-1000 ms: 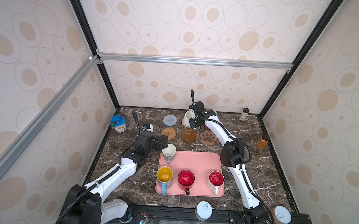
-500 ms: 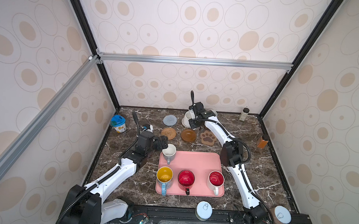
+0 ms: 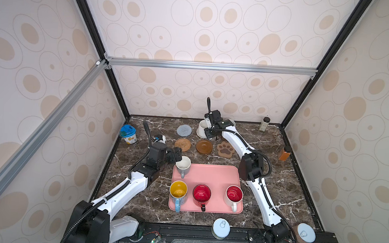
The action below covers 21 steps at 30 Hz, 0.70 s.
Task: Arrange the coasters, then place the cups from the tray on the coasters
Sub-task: 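Lower the white mug onto the multicolour knit coaster and open right gripper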
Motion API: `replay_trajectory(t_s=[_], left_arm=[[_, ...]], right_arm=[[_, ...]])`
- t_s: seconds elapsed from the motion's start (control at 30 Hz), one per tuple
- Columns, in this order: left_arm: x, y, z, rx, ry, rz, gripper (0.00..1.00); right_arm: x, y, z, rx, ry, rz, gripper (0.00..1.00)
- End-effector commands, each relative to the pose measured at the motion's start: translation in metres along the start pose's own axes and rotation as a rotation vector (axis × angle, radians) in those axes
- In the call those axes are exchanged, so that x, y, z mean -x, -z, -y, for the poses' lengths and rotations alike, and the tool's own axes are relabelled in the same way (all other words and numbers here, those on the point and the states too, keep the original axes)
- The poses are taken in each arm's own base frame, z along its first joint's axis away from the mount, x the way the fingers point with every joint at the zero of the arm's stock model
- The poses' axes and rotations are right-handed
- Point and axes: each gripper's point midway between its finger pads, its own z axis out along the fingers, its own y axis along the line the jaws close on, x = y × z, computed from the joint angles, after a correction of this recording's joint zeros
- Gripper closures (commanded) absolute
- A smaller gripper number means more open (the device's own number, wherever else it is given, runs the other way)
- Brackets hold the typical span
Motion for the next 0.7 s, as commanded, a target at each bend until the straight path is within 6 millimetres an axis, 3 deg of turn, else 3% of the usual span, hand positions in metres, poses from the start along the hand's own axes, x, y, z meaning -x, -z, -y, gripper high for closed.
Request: replay_trajectory(t_s=[0.0, 0.67], left_arm=[[0.006, 0.004, -0.001, 0.000, 0.018, 0.021, 0.00], [0.008, 0.004, 0.001, -0.005, 0.016, 0.026, 0.00]], right_arm=[[0.007, 0.004, 0.004, -0.006, -0.006, 0.022, 0.68], [0.014, 0.026, 0.008, -0.021, -0.006, 0.035, 0.62]])
